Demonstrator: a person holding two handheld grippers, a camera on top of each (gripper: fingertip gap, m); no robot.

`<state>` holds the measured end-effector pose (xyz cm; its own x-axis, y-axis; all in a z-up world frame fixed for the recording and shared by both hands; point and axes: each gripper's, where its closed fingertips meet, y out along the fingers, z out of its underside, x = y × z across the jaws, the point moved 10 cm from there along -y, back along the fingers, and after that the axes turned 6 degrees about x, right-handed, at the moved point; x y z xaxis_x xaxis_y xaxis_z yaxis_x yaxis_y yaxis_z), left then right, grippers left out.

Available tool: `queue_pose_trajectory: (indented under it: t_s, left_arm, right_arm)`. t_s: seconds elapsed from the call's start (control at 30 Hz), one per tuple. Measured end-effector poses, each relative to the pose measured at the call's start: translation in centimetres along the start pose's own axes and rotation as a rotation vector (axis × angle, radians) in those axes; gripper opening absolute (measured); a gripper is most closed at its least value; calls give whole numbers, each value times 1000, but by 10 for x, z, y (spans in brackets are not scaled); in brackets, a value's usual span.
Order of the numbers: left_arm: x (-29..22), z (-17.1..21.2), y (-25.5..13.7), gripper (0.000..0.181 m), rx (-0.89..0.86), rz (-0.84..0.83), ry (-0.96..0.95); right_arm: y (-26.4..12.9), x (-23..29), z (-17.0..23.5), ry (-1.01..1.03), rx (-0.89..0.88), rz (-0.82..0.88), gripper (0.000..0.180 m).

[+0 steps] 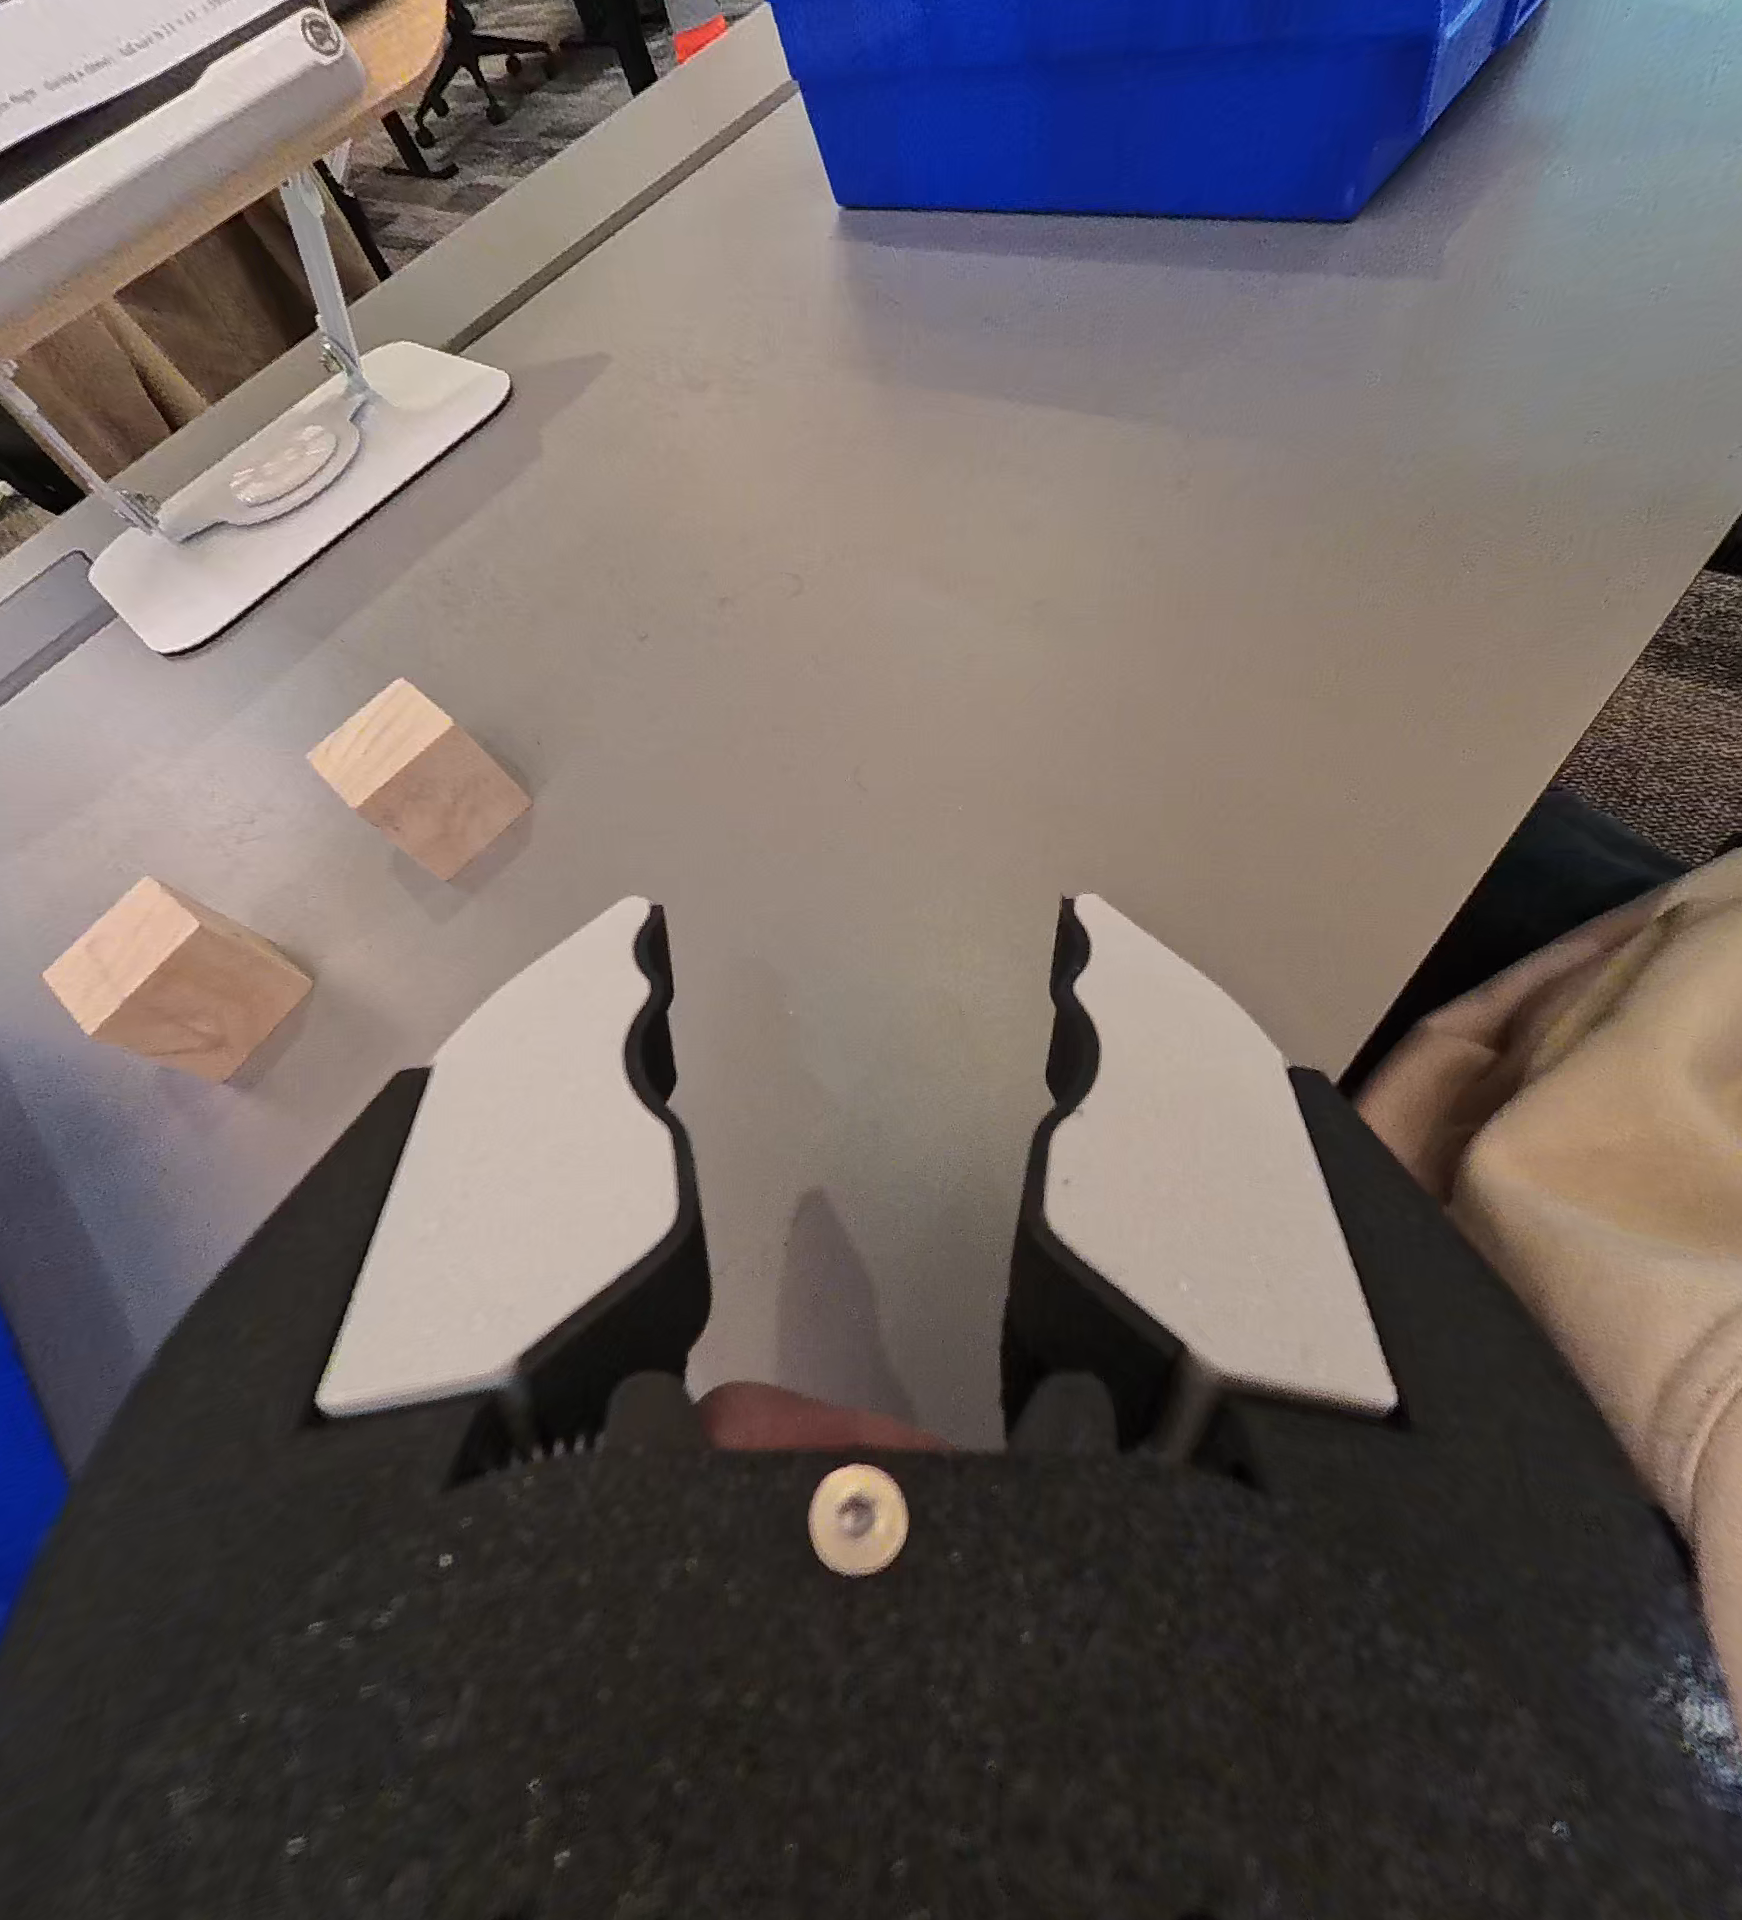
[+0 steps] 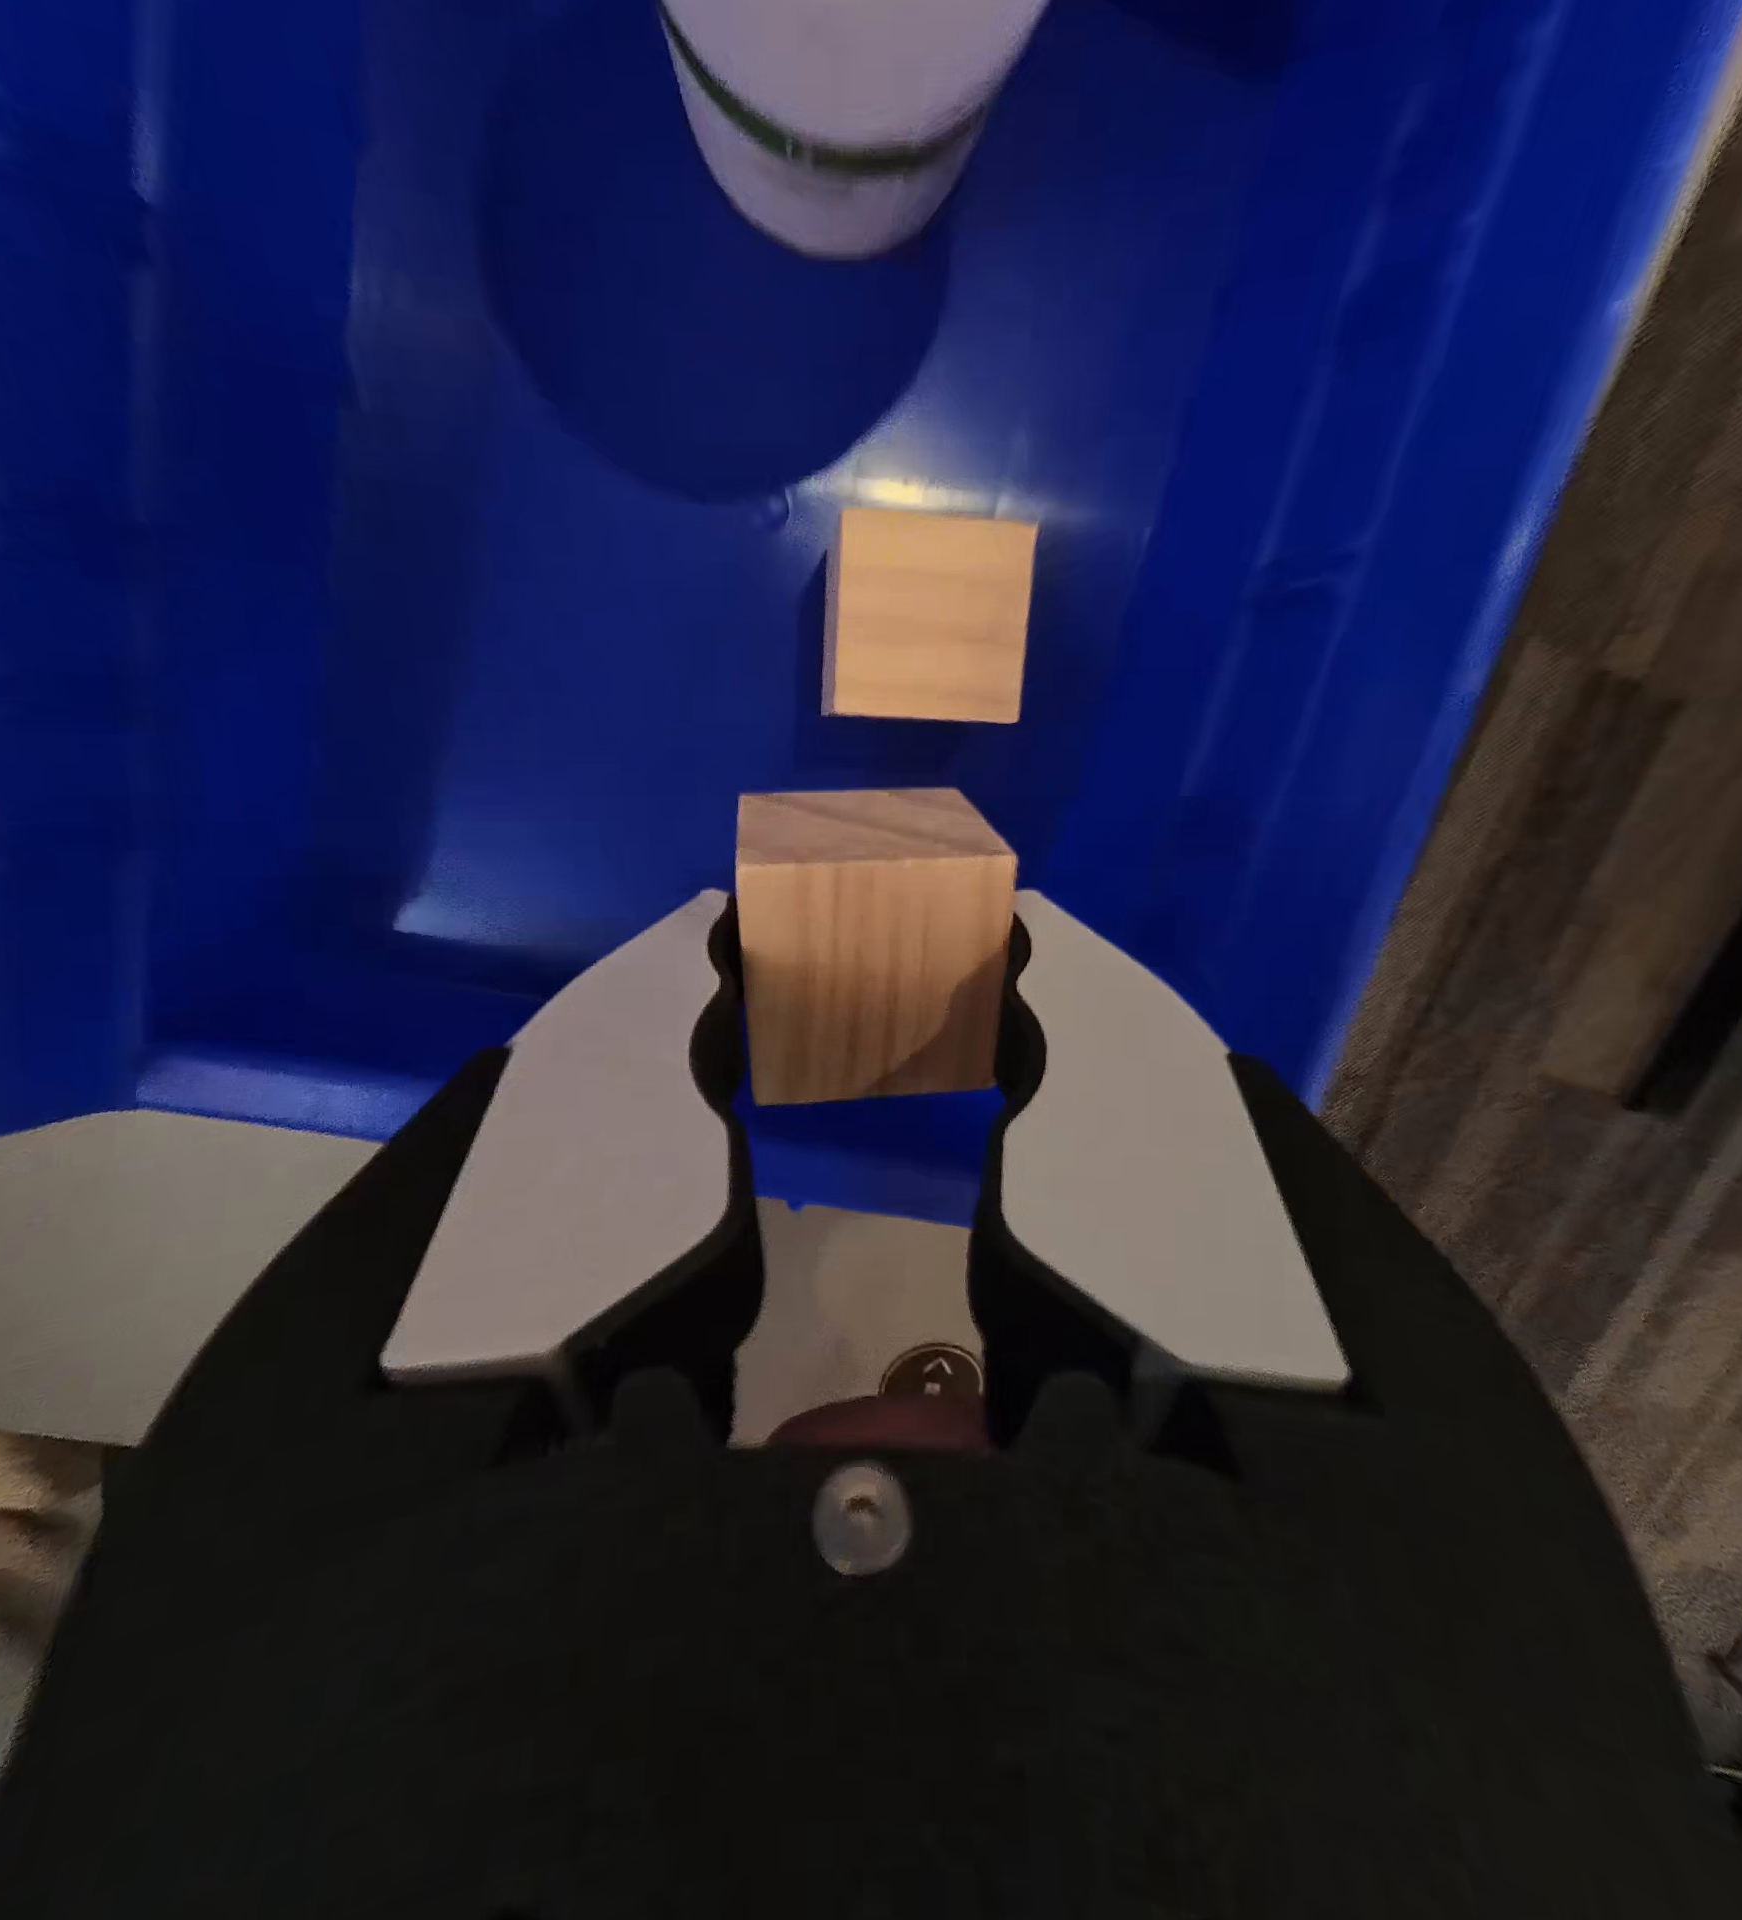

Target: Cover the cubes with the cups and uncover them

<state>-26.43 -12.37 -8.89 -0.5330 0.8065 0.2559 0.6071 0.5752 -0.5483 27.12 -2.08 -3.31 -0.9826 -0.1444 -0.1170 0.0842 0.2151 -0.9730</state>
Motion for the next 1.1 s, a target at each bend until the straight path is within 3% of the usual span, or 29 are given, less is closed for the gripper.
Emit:
queue_pose_trajectory:
  t_s: [0.33,0.83,0.93,1.1]
  left_arm:
    - [-1,-1,-1,70,-1,-27,30]
    - [-2,0,-2,70,0,-21,30]
    - [-1,0,-2,70,0,-26,29]
    - [5,1,-1,70,3,-46,12]
  right_arm:
    - [49,-3,-5,20,194,8,46]
    - [50,-6,-1,14,174,-23,50]
    - [18,0,-4,3,44,39,51]
    - [-74,97,6,-197,-515,-39,55]
